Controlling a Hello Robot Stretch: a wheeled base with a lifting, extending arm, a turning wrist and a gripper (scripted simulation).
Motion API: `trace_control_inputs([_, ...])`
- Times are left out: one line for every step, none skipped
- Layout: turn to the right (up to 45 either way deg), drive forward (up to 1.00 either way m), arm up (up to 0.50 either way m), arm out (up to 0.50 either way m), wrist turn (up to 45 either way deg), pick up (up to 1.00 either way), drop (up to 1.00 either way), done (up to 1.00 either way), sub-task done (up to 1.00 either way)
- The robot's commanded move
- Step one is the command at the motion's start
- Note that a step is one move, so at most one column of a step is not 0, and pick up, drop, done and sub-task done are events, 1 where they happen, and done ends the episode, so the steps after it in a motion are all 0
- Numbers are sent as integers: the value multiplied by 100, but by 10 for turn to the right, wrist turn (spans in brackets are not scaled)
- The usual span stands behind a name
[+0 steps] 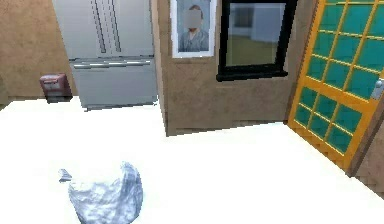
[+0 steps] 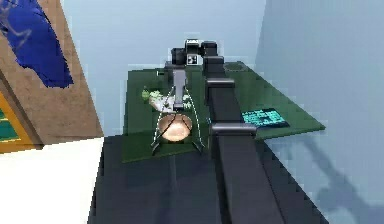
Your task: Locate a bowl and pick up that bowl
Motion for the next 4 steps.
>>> trace_control_inputs([0, 0, 0, 0, 450, 0, 0, 0, 0])
trace_control_inputs([0, 0, 0, 0, 450, 0, 0, 0, 0])
trace_control_inputs([0, 0, 0, 0, 450, 0, 0, 0, 0])
trace_control_inputs([0, 0, 0, 0, 240, 0, 0, 0, 0])
